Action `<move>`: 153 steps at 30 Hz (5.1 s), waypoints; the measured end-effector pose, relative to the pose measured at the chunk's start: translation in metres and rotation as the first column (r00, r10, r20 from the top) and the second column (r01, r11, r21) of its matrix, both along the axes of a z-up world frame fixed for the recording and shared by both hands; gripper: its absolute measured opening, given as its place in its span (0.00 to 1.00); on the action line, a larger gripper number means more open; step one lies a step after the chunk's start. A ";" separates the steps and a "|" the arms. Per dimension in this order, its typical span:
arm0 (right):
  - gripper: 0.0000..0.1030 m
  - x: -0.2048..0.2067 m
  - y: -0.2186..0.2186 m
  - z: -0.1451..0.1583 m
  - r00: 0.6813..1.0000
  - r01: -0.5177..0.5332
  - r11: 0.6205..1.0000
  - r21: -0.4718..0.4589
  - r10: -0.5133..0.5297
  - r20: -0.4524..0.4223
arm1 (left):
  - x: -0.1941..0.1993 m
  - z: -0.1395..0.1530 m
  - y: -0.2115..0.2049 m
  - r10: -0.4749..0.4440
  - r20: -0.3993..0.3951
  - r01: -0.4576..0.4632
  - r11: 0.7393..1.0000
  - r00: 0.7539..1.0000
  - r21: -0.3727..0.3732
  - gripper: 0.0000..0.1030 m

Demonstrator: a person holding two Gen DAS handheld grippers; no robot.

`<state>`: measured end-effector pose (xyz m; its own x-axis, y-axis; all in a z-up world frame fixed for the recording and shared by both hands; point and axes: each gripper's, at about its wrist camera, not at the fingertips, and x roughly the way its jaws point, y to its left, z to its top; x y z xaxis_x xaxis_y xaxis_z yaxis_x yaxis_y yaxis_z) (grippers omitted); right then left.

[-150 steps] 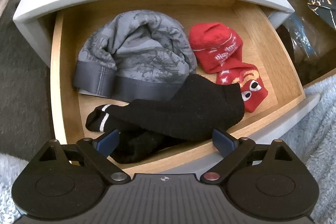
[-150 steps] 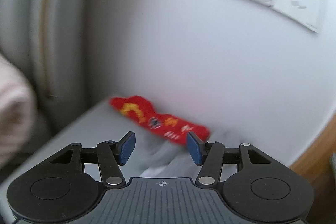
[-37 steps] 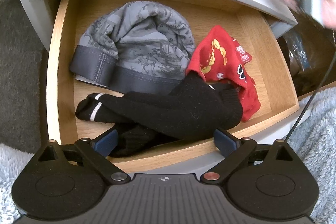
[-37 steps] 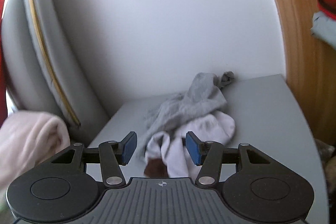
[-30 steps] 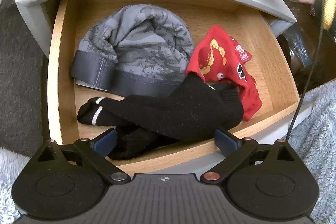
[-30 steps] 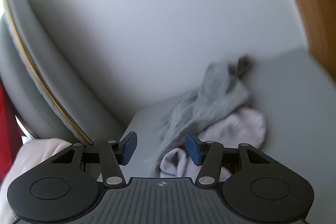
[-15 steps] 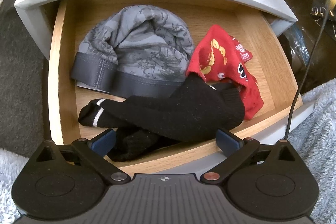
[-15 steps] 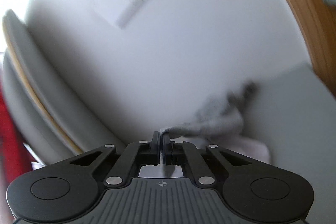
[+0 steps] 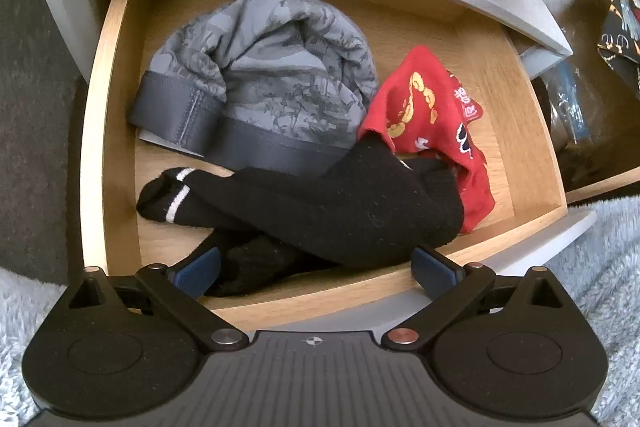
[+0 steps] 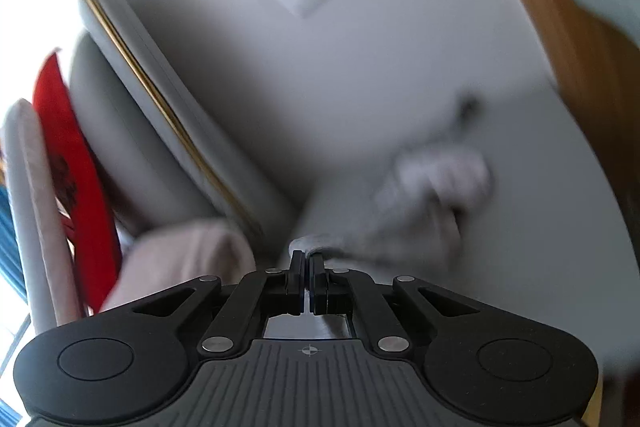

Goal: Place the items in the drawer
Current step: 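Place the grey sock in the drawer beside the red socks, release, then move the right gripper to the remaining grey sock and grasp it, then lower the grey sock into the drawer and open the right gripper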

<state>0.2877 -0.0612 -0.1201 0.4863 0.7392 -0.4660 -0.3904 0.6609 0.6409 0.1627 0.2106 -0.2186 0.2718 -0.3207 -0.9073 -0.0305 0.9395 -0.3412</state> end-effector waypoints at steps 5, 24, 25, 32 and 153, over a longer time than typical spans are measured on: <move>0.02 -0.032 -0.005 -0.050 0.962 0.052 0.972 -0.230 -0.111 -0.249 | 0.000 -0.001 0.001 0.006 -0.005 -0.006 1.000 1.000 -0.012 1.00; 0.01 -0.026 -0.011 -0.126 0.851 0.117 0.740 -0.662 -0.418 -0.318 | 0.001 0.001 0.001 0.002 -0.001 -0.002 1.000 1.000 0.000 0.99; 0.01 -0.020 -0.007 -0.127 0.851 0.111 0.736 -0.668 -0.418 -0.319 | 0.001 0.001 0.001 0.003 -0.001 -0.003 1.000 1.000 0.000 0.99; 0.02 -0.022 -0.003 -0.128 0.849 0.088 0.710 -0.698 -0.420 -0.321 | -0.001 0.003 0.001 0.003 0.003 -0.003 1.000 1.000 0.004 0.99; 0.06 0.005 0.034 -0.118 0.782 -0.522 0.517 -0.679 -0.028 -0.623 | -0.002 0.005 -0.001 -0.015 0.020 0.015 1.000 1.000 0.000 0.99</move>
<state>0.2927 -0.0269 -0.2380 -0.1641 -0.0300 -0.9860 -0.4321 0.9008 0.0445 0.1605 0.2099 -0.2134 0.2847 -0.3247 -0.9020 -0.0097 0.9399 -0.3414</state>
